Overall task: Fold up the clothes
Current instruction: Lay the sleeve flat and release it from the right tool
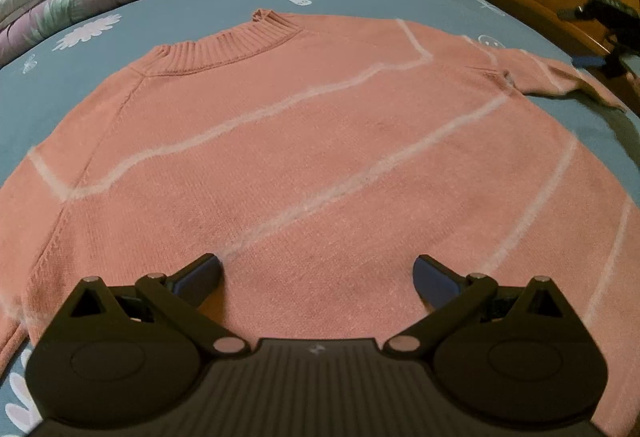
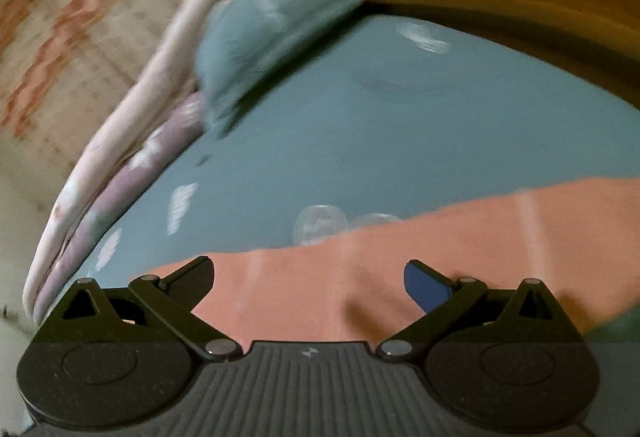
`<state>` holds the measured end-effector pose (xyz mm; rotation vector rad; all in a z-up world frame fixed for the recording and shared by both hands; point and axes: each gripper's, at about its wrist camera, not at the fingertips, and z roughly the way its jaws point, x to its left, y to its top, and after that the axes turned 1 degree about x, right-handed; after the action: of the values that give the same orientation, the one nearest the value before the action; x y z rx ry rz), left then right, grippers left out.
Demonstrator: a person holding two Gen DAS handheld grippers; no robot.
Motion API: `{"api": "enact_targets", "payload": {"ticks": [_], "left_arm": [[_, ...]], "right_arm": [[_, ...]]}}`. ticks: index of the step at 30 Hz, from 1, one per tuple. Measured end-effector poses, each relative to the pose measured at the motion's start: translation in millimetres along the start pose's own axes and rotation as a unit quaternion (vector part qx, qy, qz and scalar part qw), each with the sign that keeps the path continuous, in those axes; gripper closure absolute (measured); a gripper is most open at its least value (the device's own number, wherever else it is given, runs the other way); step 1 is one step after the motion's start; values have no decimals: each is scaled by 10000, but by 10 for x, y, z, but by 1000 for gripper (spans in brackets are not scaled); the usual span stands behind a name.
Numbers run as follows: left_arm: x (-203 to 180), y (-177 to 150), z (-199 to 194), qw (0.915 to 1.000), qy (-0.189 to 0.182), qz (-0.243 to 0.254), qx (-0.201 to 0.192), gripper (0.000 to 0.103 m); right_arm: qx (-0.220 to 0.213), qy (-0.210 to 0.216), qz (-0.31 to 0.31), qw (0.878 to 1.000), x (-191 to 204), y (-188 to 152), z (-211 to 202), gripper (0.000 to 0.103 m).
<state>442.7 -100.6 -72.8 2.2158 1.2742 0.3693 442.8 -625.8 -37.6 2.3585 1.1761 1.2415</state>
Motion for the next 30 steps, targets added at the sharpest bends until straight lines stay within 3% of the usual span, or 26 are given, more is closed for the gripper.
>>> {"api": "enact_targets", "payload": {"ticks": [2,4,6,12,15,17,26,30], "left_arm": [[-1,5,4,10000,1,3,6,0],[-1,12,8,10000,0,7,17,0],[0,18,9,10000,-2,8,24,0],[13,10,14,10000,-11,8,11,0],[17,7,21,10000,-24,28,4,0],[25,9,24,10000,-38,39,-1,0],[24,25,32,9999,-52,96,20,0],[18,40,37,9999,-51,127,47,0]], "right_arm": [[124,-344,201,9991,-231,29,83,0],[-73,-436,37,9990,-368,68,81,1],[-263,-982,-302,9944,-371,146,101,1],[-239,-1704,-479,9839,-272,341,201,0],[-453,-1566,-790,9835,-99,242,0,0],[-542,-1714,-921,9794,-86,215,-77,0],[-739,-2497,327,9649,-877,203,-521,0],[-685,-2014,53,9771,-604,184,-501,0]]}}
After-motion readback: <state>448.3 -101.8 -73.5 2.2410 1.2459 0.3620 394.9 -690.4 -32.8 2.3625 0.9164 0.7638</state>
